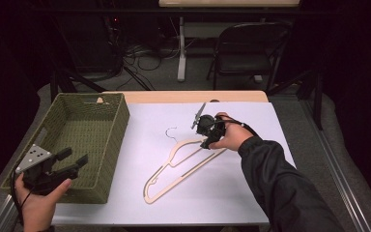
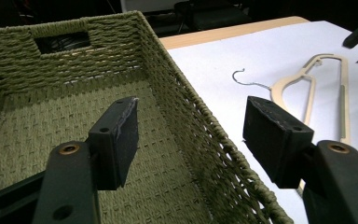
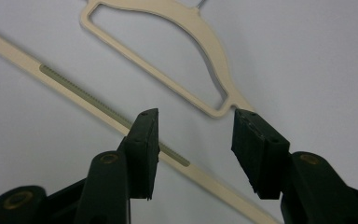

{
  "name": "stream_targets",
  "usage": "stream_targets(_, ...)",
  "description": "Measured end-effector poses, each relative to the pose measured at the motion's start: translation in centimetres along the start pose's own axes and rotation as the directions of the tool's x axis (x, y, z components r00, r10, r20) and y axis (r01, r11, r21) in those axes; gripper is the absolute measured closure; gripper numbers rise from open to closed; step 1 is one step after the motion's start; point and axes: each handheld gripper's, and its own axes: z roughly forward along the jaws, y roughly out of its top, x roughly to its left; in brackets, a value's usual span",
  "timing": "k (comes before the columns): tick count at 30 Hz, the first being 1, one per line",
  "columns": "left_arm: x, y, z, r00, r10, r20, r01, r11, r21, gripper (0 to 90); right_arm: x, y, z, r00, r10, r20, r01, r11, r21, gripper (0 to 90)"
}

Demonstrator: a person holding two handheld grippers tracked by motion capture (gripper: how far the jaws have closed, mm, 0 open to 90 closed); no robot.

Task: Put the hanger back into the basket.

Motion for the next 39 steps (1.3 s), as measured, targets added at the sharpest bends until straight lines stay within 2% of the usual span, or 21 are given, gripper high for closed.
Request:
stream_targets(3, -0.1, 0.0, 0.0, 1.0000, 0.004, 0.005, -0.004, 1.0000, 0.001, 35.6, 0.3, 0.5, 0.8, 0.9998, -0.021, 0.002, 0.021, 1.000, -0.006, 51.5)
stream_targets(6, -0.2, 0.1, 0.0, 1.0000, 0.006, 0.005, -0.006, 1.0000, 0.000, 35.6, 0.6, 1.0, 1.6, 0.9986, -0.045, -0.027, 0.045, 0.999, -0.001, 52.5)
stream_targets(14, -0.1, 0.0, -0.1, 1.0000, 0.009, 0.001, -0.009, 1.0000, 0.003, 35.6, 1.1, 2.1, 3.8, 0.9953, -0.063, -0.074, 0.065, 0.998, 0.024, 51.3)
stream_targets(25, 0.1, -0.1, -0.2, 1.0000, 0.002, -0.006, -0.002, 1.0000, 0.004, 35.6, 1.2, 2.6, 6.8, 0.9920, -0.042, -0.119, 0.051, 0.996, 0.074, 47.3)
stream_targets(39, 0.3, -0.2, -0.4, 1.0000, -0.002, -0.010, 0.002, 1.0000, 0.001, 35.6, 0.5, 2.5, 8.2, 0.9895, -0.025, -0.142, 0.039, 0.995, 0.097, 43.4)
